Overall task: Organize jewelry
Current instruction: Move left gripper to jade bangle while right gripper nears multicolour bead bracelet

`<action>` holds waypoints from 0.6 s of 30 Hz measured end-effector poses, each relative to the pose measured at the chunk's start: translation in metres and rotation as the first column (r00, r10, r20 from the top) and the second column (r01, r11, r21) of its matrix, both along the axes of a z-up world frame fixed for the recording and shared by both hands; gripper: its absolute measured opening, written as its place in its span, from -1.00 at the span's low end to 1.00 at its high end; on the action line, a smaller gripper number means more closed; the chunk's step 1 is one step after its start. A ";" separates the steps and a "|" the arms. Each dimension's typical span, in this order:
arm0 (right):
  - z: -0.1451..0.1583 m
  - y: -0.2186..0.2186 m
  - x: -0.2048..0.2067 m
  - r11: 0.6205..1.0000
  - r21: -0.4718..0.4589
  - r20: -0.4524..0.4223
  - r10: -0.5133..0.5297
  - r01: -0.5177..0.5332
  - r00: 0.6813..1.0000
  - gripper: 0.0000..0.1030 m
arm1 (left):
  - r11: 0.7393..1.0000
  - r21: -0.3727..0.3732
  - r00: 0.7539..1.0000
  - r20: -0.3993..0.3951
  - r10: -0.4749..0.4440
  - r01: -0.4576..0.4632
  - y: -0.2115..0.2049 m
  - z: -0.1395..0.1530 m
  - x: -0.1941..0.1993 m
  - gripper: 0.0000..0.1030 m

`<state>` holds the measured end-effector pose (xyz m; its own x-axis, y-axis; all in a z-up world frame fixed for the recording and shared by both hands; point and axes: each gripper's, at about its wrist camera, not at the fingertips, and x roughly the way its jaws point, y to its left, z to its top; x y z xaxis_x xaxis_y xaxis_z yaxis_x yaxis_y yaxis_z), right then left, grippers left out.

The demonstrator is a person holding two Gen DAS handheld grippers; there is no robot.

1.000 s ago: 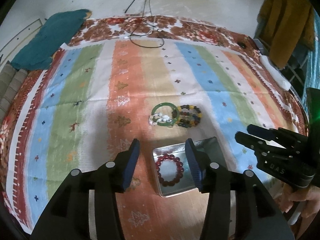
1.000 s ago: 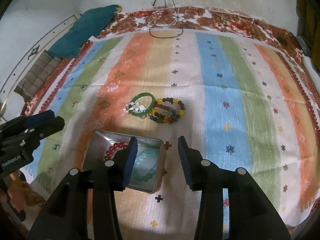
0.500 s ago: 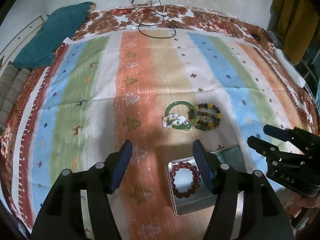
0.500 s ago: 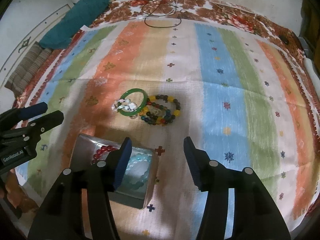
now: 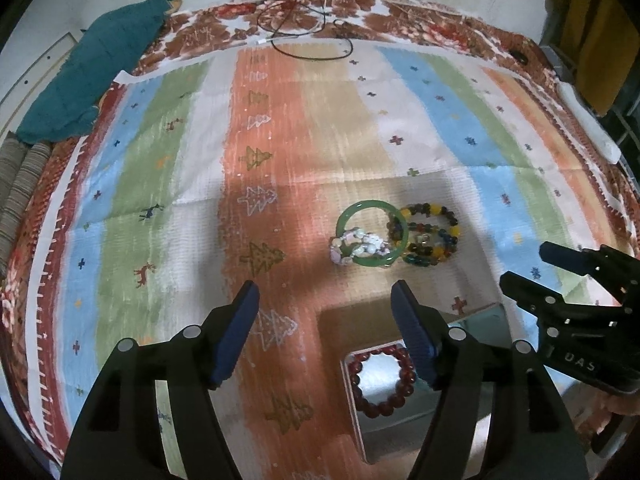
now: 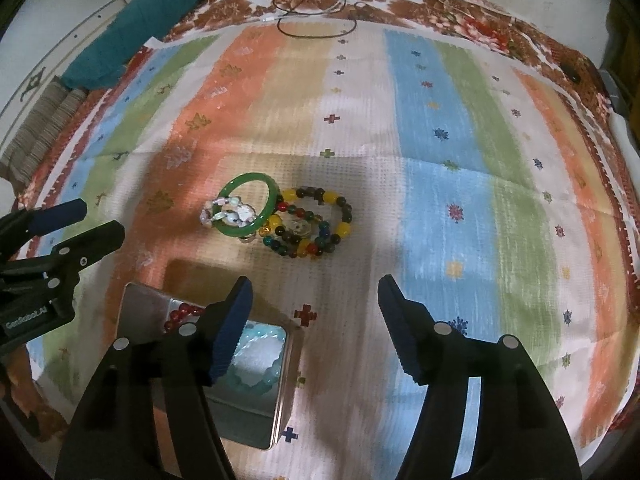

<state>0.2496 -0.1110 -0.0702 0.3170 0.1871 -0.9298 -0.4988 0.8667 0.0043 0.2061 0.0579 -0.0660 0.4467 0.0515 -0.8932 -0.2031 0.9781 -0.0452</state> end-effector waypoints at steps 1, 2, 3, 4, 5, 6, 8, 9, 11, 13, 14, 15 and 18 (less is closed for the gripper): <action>-0.002 0.001 0.002 1.000 -0.004 -0.006 -0.002 0.002 1.000 0.27 | 1.000 0.006 1.000 -0.006 -0.002 0.002 0.001 -0.002 0.003 0.33; -0.003 0.002 0.003 1.000 -0.007 -0.009 -0.002 0.002 1.000 0.27 | 1.000 0.009 1.000 -0.012 -0.003 0.003 0.002 -0.004 0.005 0.33; -0.005 0.002 0.004 1.000 -0.009 -0.012 -0.002 0.002 1.000 0.28 | 1.000 0.010 1.000 -0.016 -0.005 0.005 0.002 -0.005 0.007 0.33; -0.006 0.003 0.005 1.000 -0.010 -0.015 -0.004 0.003 1.000 0.28 | 1.000 0.011 1.000 -0.020 -0.008 0.008 0.002 -0.006 0.010 0.33; -0.007 0.003 0.007 1.000 -0.011 -0.017 -0.006 0.005 1.000 0.29 | 1.000 0.011 1.000 -0.022 -0.011 0.011 0.003 -0.007 0.012 0.33; -0.008 0.003 0.008 1.000 -0.012 -0.019 -0.007 0.007 1.000 0.29 | 1.000 0.010 1.000 -0.023 -0.013 0.013 0.003 -0.008 0.014 0.33; -0.009 0.004 0.011 1.000 -0.013 -0.023 -0.009 0.008 1.000 0.29 | 1.000 0.006 0.999 -0.028 -0.016 0.016 0.004 -0.011 0.018 0.33; -0.011 0.005 0.013 1.000 -0.017 -0.025 -0.009 0.009 1.000 0.29 | 1.000 0.006 0.999 -0.034 -0.016 0.017 0.004 -0.013 0.020 0.33; -0.013 0.006 0.015 1.000 -0.023 -0.028 -0.008 0.007 1.000 0.29 | 1.000 0.011 0.999 -0.033 -0.018 0.019 0.005 -0.015 0.024 0.33; -0.016 0.008 0.019 1.000 -0.026 -0.036 -0.009 0.008 0.999 0.29 | 1.000 -0.003 0.999 -0.031 -0.020 0.020 0.006 -0.017 0.027 0.33; -0.018 0.009 0.020 1.000 -0.029 -0.042 -0.009 0.008 0.999 0.29 | 1.000 -0.008 0.999 -0.034 -0.021 0.021 0.007 -0.018 0.029 0.33; -0.020 0.009 0.022 0.999 -0.031 -0.047 -0.009 0.008 0.999 0.29 | 1.000 -0.012 0.999 -0.037 -0.020 0.019 0.008 -0.019 0.030 0.33; -0.026 0.012 0.027 0.999 -0.039 -0.060 -0.013 0.010 0.998 0.29 | 1.000 -0.016 0.998 -0.056 -0.027 0.026 0.009 -0.027 0.037 0.33</action>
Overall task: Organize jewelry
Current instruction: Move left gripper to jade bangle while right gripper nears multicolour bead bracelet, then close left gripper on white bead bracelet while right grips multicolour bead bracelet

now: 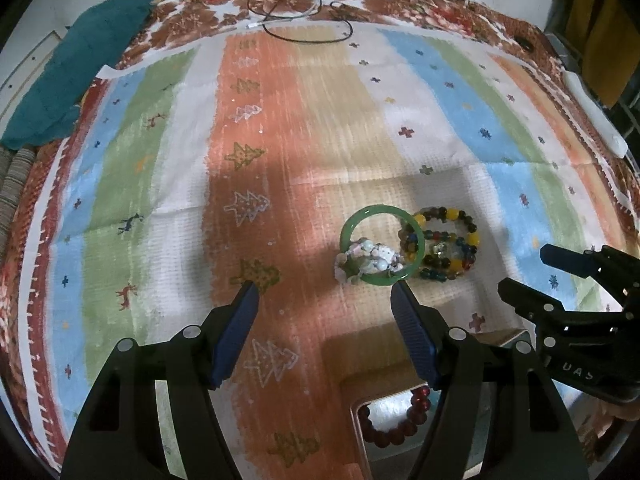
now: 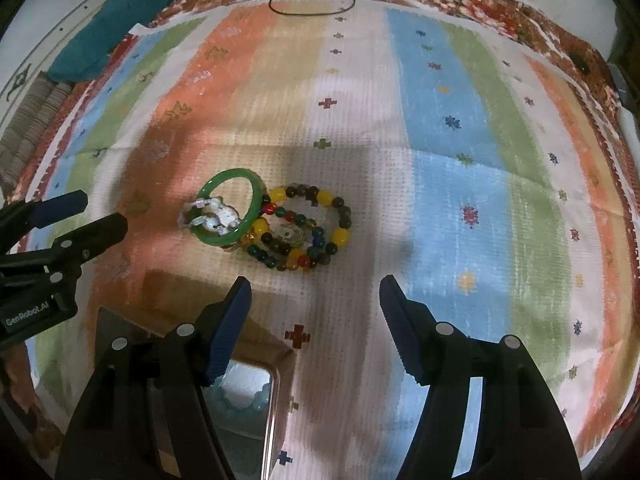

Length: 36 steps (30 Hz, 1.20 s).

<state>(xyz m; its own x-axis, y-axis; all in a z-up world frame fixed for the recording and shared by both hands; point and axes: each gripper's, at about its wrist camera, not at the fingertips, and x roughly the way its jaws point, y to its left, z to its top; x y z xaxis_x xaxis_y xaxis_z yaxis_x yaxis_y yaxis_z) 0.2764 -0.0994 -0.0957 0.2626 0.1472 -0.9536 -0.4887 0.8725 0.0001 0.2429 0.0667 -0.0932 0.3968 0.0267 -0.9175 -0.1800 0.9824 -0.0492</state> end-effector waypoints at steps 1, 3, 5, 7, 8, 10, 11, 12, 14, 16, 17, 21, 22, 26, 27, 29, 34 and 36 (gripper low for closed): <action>-0.002 0.000 0.002 1.000 -0.001 -0.006 -0.003 0.003 1.000 0.29 | 1.000 0.000 1.000 -0.006 -0.001 0.001 0.000 -0.002 0.002 0.33; -0.006 0.001 0.005 1.000 -0.003 -0.015 -0.010 0.010 1.000 0.29 | 1.000 -0.002 1.000 -0.020 -0.005 0.005 0.001 -0.009 0.006 0.33; -0.009 0.001 0.009 1.000 -0.006 -0.021 -0.018 0.018 1.000 0.29 | 1.000 -0.004 1.000 -0.029 -0.007 0.007 0.002 -0.014 0.010 0.33; -0.011 0.002 0.011 1.000 -0.006 -0.028 -0.017 0.017 0.999 0.29 | 1.000 -0.011 0.999 -0.039 -0.006 0.006 0.004 -0.019 0.014 0.32; -0.012 0.003 0.012 1.000 -0.007 -0.029 -0.018 0.017 0.999 0.29 | 1.000 -0.016 0.999 -0.042 -0.006 0.006 0.005 -0.022 0.016 0.32; -0.015 0.005 0.015 1.000 -0.010 -0.032 -0.019 0.018 0.999 0.28 | 1.000 -0.029 0.999 -0.047 -0.012 0.010 0.006 -0.025 0.020 0.31; -0.016 0.006 0.017 1.000 -0.012 -0.034 -0.019 0.019 0.999 0.28 | 0.999 -0.033 0.999 -0.049 -0.013 0.012 0.006 -0.027 0.021 0.31; -0.018 0.007 0.019 1.000 -0.015 -0.038 -0.021 0.020 0.999 0.28 | 0.999 -0.035 0.999 -0.052 -0.015 0.013 0.006 -0.028 0.023 0.31; -0.023 0.008 0.022 1.000 -0.020 -0.046 -0.022 0.022 0.999 0.22 | 0.999 -0.037 0.998 -0.057 -0.015 0.013 0.007 -0.031 0.026 0.29; -0.027 0.009 0.024 0.999 -0.026 -0.055 -0.025 0.023 0.998 0.17 | 0.999 -0.041 0.998 -0.058 -0.011 0.008 0.008 -0.032 0.029 0.29; -0.027 0.010 0.025 0.999 -0.028 -0.055 -0.026 0.024 0.998 0.17 | 0.999 -0.045 0.998 -0.059 -0.011 0.008 0.008 -0.033 0.030 0.29; -0.032 0.013 0.029 0.999 -0.034 -0.061 -0.026 0.024 0.998 0.14 | 0.999 -0.051 0.998 -0.066 -0.022 0.018 0.007 -0.037 0.035 0.29; -0.033 0.013 0.030 0.999 -0.037 -0.064 -0.027 0.025 0.998 0.10 | 0.998 -0.053 0.997 -0.069 -0.024 0.021 0.007 -0.038 0.037 0.29; -0.039 0.016 0.033 0.999 -0.041 -0.078 -0.024 0.021 0.997 0.01 | 0.997 -0.080 0.996 -0.080 -0.029 0.023 0.008 -0.046 0.042 0.28; -0.041 0.016 0.034 0.999 -0.036 -0.084 -0.021 0.018 0.996 -0.03 | 0.994 -0.105 0.996 -0.082 -0.028 0.019 0.010 -0.048 0.043 0.28; -0.043 0.017 0.036 0.999 -0.031 -0.093 -0.017 0.014 0.996 -0.07 | 0.991 -0.137 0.996 -0.087 -0.020 0.008 0.013 -0.053 0.046 0.28; -0.051 0.020 0.040 0.999 -0.036 -0.109 -0.016 0.012 0.994 -0.26 | 0.988 -0.155 0.994 -0.106 -0.035 0.018 0.014 -0.064 0.051 0.18; -0.054 0.021 0.042 0.999 -0.037 -0.113 -0.018 0.014 0.993 -0.29 | 0.988 -0.152 0.993 -0.114 -0.041 0.023 0.012 -0.068 0.053 0.11</action>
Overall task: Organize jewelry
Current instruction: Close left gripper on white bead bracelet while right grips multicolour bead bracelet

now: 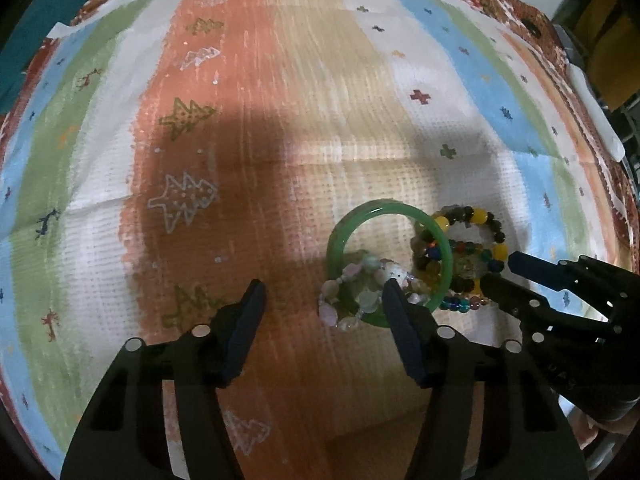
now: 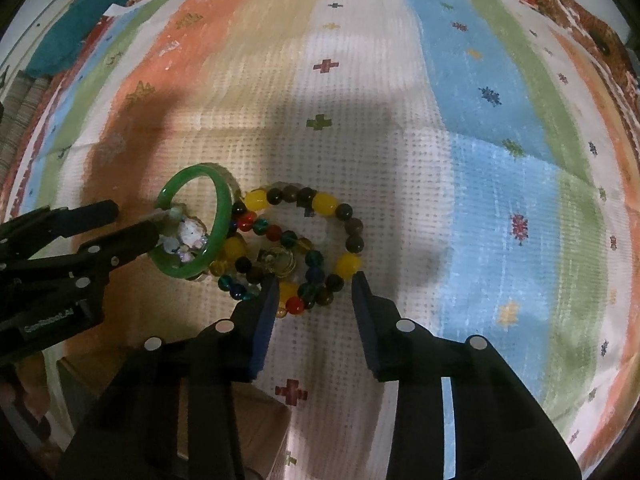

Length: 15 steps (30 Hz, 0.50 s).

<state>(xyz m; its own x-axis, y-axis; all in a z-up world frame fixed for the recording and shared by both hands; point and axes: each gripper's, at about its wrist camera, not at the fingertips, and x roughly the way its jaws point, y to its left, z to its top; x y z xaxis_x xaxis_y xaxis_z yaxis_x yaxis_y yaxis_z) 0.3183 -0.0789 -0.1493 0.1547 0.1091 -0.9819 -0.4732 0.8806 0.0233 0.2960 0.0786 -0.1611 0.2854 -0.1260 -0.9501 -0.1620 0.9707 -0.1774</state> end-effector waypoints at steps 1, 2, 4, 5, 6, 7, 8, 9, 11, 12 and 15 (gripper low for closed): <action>-0.001 0.000 0.001 1.000 -0.001 0.000 0.001 -0.001 1.000 -0.30 | 1.000 0.001 1.000 0.001 -0.006 0.006 -0.001 -0.001 0.001 0.09; -0.001 0.000 0.001 1.000 0.000 0.000 0.001 -0.001 1.000 -0.30 | 1.000 -0.002 1.000 0.002 -0.010 0.010 -0.002 -0.002 0.002 0.06; -0.002 0.002 0.002 1.000 -0.001 0.003 0.004 -0.004 1.000 -0.40 | 1.000 -0.004 1.000 0.004 -0.022 0.022 -0.005 -0.003 0.005 -0.04; -0.002 0.002 0.003 1.000 -0.002 0.005 0.006 -0.006 1.000 -0.43 | 1.000 -0.005 1.000 0.004 -0.028 0.028 -0.006 -0.004 0.006 -0.16; -0.003 0.003 0.003 1.000 -0.001 0.006 0.008 -0.008 1.000 -0.50 | 0.999 -0.009 0.999 0.004 -0.035 0.035 -0.007 -0.004 0.006 -0.24; -0.003 0.003 0.003 1.000 0.000 0.004 0.012 -0.012 1.000 -0.55 | 0.999 -0.016 0.999 0.001 -0.045 0.045 -0.010 -0.005 0.006 -0.36; -0.004 0.004 0.003 1.000 0.000 0.004 0.016 -0.016 1.000 -0.57 | 0.999 -0.014 0.999 -0.002 -0.052 0.052 -0.012 -0.006 0.006 -0.42; -0.004 0.005 0.003 1.000 -0.009 0.012 0.024 -0.024 1.000 -0.62 | 0.998 -0.007 0.998 -0.004 -0.061 0.061 -0.014 -0.006 0.006 -0.45; -0.005 0.007 0.003 0.999 -0.013 0.019 0.031 -0.031 0.999 -0.65 | 0.998 -0.006 0.998 -0.007 -0.065 0.065 -0.015 -0.005 0.005 -0.57; -0.004 0.007 0.004 0.999 -0.012 0.024 0.032 -0.032 0.999 -0.75 | 0.998 -0.002 0.998 -0.007 -0.064 0.064 -0.015 -0.005 0.005 -0.59; 0.000 0.008 0.004 0.999 -0.009 0.032 0.033 -0.033 0.999 -0.80 | 0.999 0.009 0.999 -0.009 -0.048 0.048 -0.016 -0.003 0.006 -0.66</action>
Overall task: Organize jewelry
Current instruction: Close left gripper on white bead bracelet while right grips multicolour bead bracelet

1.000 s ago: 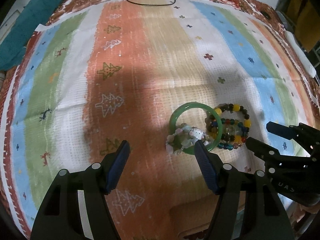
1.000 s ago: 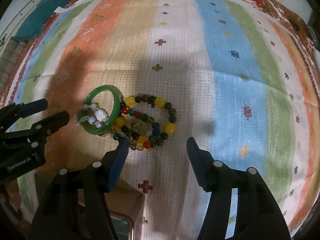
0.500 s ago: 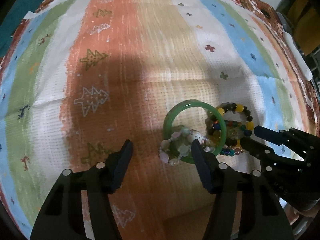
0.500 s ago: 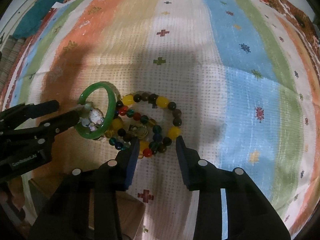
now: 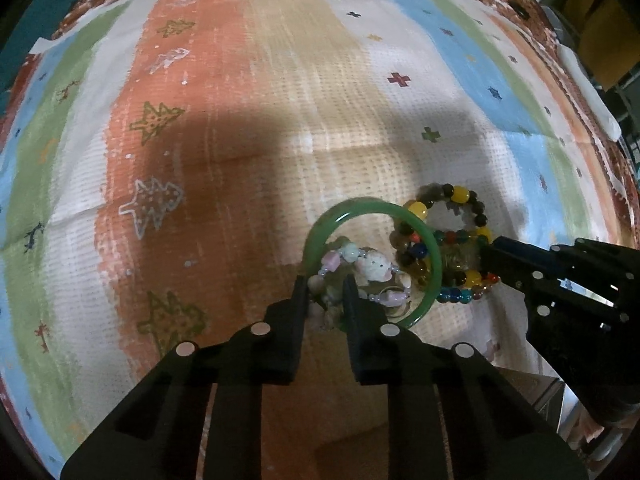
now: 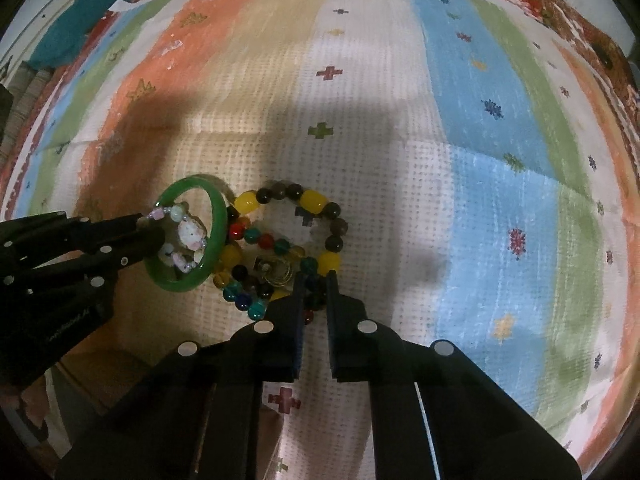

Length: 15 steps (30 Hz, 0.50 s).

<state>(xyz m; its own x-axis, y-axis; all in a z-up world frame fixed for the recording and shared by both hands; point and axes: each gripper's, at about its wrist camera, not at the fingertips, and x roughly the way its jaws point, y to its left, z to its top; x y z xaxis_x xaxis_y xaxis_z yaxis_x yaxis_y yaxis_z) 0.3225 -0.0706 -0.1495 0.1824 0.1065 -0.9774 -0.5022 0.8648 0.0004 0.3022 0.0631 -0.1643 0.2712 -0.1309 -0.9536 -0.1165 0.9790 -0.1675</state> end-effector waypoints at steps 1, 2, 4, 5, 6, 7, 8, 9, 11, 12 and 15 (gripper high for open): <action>0.001 0.001 0.000 1.000 0.000 0.003 0.005 -0.005 1.000 -0.80 | 1.000 0.002 1.000 0.002 -0.001 0.001 0.000 0.001 -0.001 -0.66; 0.002 0.001 -0.001 1.000 0.000 0.007 0.008 -0.008 1.000 -0.80 | 1.000 0.008 1.000 0.005 -0.003 0.003 -0.001 0.002 -0.001 -0.66; 0.002 0.002 -0.003 1.000 -0.001 0.014 0.014 -0.014 1.000 -0.80 | 1.000 0.017 1.000 0.008 -0.002 0.001 -0.001 0.004 -0.002 -0.66; 0.004 0.002 -0.003 1.000 -0.001 0.018 0.017 -0.017 1.000 -0.80 | 1.000 0.020 1.000 0.010 0.001 -0.001 -0.001 0.005 -0.002 -0.66; 0.006 -0.002 -0.006 1.000 0.000 0.021 0.019 -0.019 1.000 -0.80 | 1.000 0.026 1.000 0.013 0.002 -0.003 -0.001 0.007 -0.003 -0.66; 0.009 -0.002 -0.006 1.000 0.003 0.028 0.022 -0.022 0.999 -0.80 | 0.999 0.033 1.000 0.017 0.004 -0.004 -0.001 0.010 -0.004 -0.66; 0.011 -0.004 -0.007 1.000 0.006 0.034 0.023 -0.024 0.999 -0.80 | 0.999 0.039 1.000 0.024 0.008 -0.009 -0.001 0.013 -0.006 -0.66; 0.013 -0.004 -0.009 1.000 0.010 0.040 0.025 -0.026 0.999 -0.80 | 0.999 0.040 0.999 0.030 0.010 -0.011 -0.001 0.016 -0.006 -0.66; 0.018 -0.004 -0.012 0.999 0.016 0.049 0.028 -0.029 0.998 -0.80 | 0.999 0.040 0.999 0.042 0.015 -0.016 0.001 0.022 -0.008 -0.66; 0.020 -0.005 -0.013 0.999 0.020 0.053 0.030 -0.031 0.998 -0.80 | 0.999 0.041 0.999 0.047 0.018 -0.020 0.001 0.024 -0.008 -0.66; 0.024 -0.005 -0.014 0.999 0.027 0.064 0.032 -0.034 0.997 -0.80 | 0.999 0.040 0.998 0.062 0.029 -0.032 0.003 0.032 -0.011 -0.67</action>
